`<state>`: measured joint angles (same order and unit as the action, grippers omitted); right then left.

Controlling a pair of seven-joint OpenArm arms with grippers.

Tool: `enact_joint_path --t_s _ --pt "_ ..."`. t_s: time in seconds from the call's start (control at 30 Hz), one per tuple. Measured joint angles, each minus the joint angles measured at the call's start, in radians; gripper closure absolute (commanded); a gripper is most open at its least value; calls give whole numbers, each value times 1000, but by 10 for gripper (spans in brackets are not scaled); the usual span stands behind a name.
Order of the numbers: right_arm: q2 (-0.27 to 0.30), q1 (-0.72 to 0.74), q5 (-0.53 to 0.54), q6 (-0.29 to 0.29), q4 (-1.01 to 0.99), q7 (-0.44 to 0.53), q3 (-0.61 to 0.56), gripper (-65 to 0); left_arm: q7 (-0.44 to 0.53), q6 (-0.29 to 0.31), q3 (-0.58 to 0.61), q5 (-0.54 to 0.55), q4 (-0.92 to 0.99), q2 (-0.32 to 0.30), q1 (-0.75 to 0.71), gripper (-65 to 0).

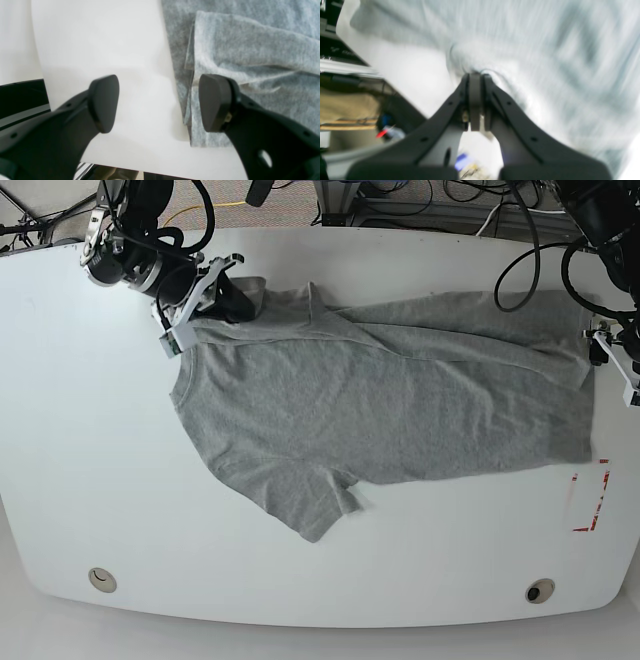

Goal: Fold the T-shirt properly
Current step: 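Pull the grasped collar edge with the right gripper, flipping the shirt front up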

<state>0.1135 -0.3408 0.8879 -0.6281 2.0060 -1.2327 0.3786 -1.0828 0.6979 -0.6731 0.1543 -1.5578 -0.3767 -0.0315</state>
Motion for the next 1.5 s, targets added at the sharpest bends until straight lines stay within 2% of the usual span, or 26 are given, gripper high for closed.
enact_joint_path --t_s 0.27,0.5,0.63,0.73,0.9,0.93,1.0,1.17,1.33,1.5 --pt "21 129 0 0 -82 -2 -4 0 -4 0 0 -4 -1 2 -25 -465" --pt "91 235 4 0 -240 16 -12 0 -2 0 1 -3 -5 1 -51 -465" --pt "112 277 -15 0 -328 2 -13 -2 0 0 1 -3 -5 2 -48 -465" --pt "122 307 1 0 -352 9 -13 -70 0 0 1 1 -5 2 -46 -465" --pt "138 329 6 4 -371 18 -14 -415 0 0 1 1 -5 2 -48 -465" --pt "148 327 5 4 -371 17 -13 -474 0 0 1 0 -5 2 -47 -465" --pt "156 322 0 4 -371 17 -8 -541 -1 0 5 0 -5 2 -47 -465" --pt "195 267 11 2 -367 19 22 -518 0 0 39 4 -5 7 -49 -465" --pt "204 150 -20 2 -278 16 130 -510 2 0 -2 4 -6 51 -72 -465" --pt "202 84 -53 2 -202 24 175 -510 -4 -1 -27 -5 -35 93 -109 -465"
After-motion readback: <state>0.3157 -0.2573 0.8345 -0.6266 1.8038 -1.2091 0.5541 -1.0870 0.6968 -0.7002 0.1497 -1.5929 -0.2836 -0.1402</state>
